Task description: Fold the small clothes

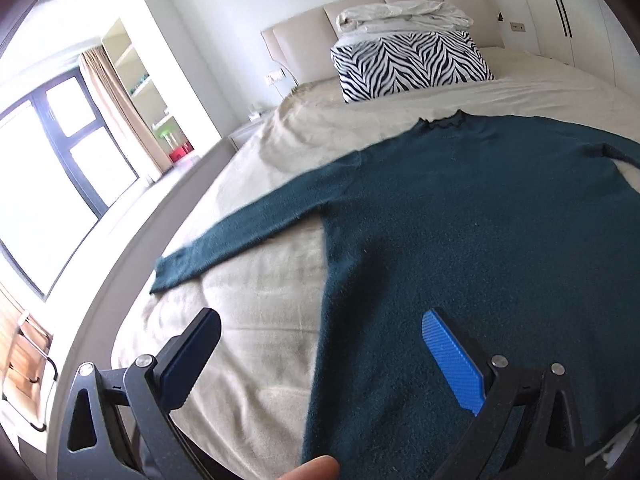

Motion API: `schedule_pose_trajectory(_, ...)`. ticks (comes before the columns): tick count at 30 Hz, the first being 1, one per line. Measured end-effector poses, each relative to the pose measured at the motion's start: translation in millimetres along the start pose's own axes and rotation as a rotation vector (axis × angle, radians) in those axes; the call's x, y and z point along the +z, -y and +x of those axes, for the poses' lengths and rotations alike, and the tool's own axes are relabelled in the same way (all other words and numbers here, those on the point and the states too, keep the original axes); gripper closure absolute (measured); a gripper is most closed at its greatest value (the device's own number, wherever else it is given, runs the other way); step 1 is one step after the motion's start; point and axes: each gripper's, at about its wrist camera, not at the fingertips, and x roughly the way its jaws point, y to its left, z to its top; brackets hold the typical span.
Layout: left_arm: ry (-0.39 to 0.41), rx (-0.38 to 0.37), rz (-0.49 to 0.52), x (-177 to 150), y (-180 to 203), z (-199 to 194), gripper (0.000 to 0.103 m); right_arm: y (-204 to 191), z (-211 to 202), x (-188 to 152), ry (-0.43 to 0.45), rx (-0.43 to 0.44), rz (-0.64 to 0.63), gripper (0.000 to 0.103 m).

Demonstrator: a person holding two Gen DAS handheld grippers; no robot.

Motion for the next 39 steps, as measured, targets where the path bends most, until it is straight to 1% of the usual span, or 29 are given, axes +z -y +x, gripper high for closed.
schedule_pose_trajectory(2,0.115,0.098,0.054,4.4,5.5,-6.4,0.000,59.6,4.3,14.6,0.030,0.028,0.139,0.000)
schedule_pose_trajectory(3,0.160,0.134,0.070,8.4,6.7,-8.2,0.000,92.5,7.9,21.4,0.042,0.038,0.217,0.000)
schedule_pose_trajectory(4,0.192,0.145,0.076,13.2,7.2,-9.2,0.000,124.4,12.5,26.5,0.055,0.043,0.294,0.000)
schedule_pose_trajectory(6,0.221,0.123,0.058,25.0,5.2,-8.8,0.000,190.3,23.8,34.0,0.084,0.041,0.448,0.000)
schedule_pose_trajectory(7,0.226,0.096,0.040,31.4,3.9,-8.3,0.000,220.7,31.8,36.3,0.084,0.033,0.514,0.002)
schedule_pose_trajectory(8,0.223,0.049,0.022,37.7,2.8,-6.1,0.000,249.1,40.7,37.1,0.075,0.027,0.585,0.005)
schedule_pose_trajectory(10,0.183,-0.088,-0.019,50.4,1.8,4.1,0.000,300.2,60.9,38.2,0.062,0.079,0.714,0.011)
schedule_pose_trajectory(11,0.133,-0.172,-0.041,56.5,1.6,13.4,0.000,321.8,71.4,38.3,0.050,0.094,0.773,0.013)
schedule_pose_trajectory(12,0.071,-0.236,-0.064,61.3,2.8,24.1,0.000,340.5,80.7,38.2,0.040,0.096,0.824,0.017)
schedule_pose_trajectory(13,0.020,-0.271,-0.082,63.7,7.0,33.2,0.000,355.6,88.3,38.9,0.046,0.103,0.863,0.018)
schedule_pose_trajectory(14,-0.011,-0.289,-0.091,66.0,9.8,38.9,0.000,369.3,93.9,39.7,0.068,0.118,0.892,0.018)
schedule_pose_trajectory(16,-0.039,-0.305,-0.080,65.1,24.9,47.1,0.000,389.5,102.3,46.3,0.106,0.127,0.933,0.018)
schedule_pose_trajectory(18,-0.044,-0.293,-0.066,67.3,34.2,50.5,0.000,405.7,111.3,56.3,0.131,0.118,0.947,0.018)
schedule_pose_trajectory(19,-0.049,-0.286,-0.074,67.8,37.0,53.2,0.000,412.8,115.4,60.9,0.145,0.108,0.956,0.018)
schedule_pose_trajectory(20,-0.063,-0.296,-0.089,68.7,36.8,57.4,0.000,420.8,120.0,65.1,0.154,0.101,0.958,0.019)
schedule_pose_trajectory(21,-0.092,-0.330,-0.114,69.1,35.1,63.6,0.000,425.3,124.6,69.4,0.156,0.089,0.955,0.023)
schedule_pose_trajectory(22,-0.138,-0.374,-0.149,70.9,32.9,74.3,0.000,431.0,129.9,75.1,0.155,0.076,0.944,0.030)
schedule_pose_trajectory(23,-0.184,-0.431,-0.195,69.3,28.9,84.1,0.000,437.7,134.6,81.9,0.151,0.066,0.929,0.036)
schedule_pose_trajectory(24,-0.223,-0.491,-0.239,68.9,26.5,94.5,0.002,442.5,139.8,86.7,0.144,0.050,0.916,0.048)
schedule_pose_trajectory(25,-0.255,-0.544,-0.280,68.0,25.2,104.0,0.009,443.2,143.4,92.7,0.135,0.037,0.909,0.063)
schedule_pose_trajectory(26,-0.283,-0.585,-0.311,68.7,24.2,113.6,0.014,445.3,147.0,97.9,0.129,0.025,0.903,0.072)
schedule_pose_trajectory(27,-0.302,-0.623,-0.334,69.0,24.0,120.3,0.020,443.6,150.8,104.2,0.123,0.016,0.899,0.085)
schedule_pose_trajectory(28,-0.313,-0.667,-0.354,69.3,23.8,125.9,0.023,443.0,152.3,109.4,0.118,0.003,0.890,0.091)
schedule_pose_trajectory(29,-0.323,-0.704,-0.373,70.3,23.2,131.0,0.024,437.1,151.4,115.2,0.123,-0.010,0.877,0.093)
schedule_pose_trajectory(31,-0.333,-0.765,-0.404,72.8,22.0,137.9,0.024,424.6,148.9,135.4,0.140,-0.019,0.822,0.094)
schedule_pose_trajectory(32,-0.336,-0.782,-0.420,74.8,21.7,140.3,0.024,412.7,147.7,149.0,0.145,-0.024,0.777,0.094)
schedule_pose_trajectory(34,-0.337,-0.805,-0.458,77.9,16.4,146.0,0.024,365.6,145.3,181.5,0.151,-0.023,0.674,0.095)
schedule_pose_trajectory(36,-0.340,-0.824,-0.502,79.4,7.3,153.3,0.023,318.1,148.6,214.2,0.153,0.011,0.552,0.096)
schedule_pose_trajectory(39,-0.348,-0.850,-0.585,77.3,-6.3,166.9,0.022,208.4,150.0,247.8,0.148,0.076,0.333,0.096)
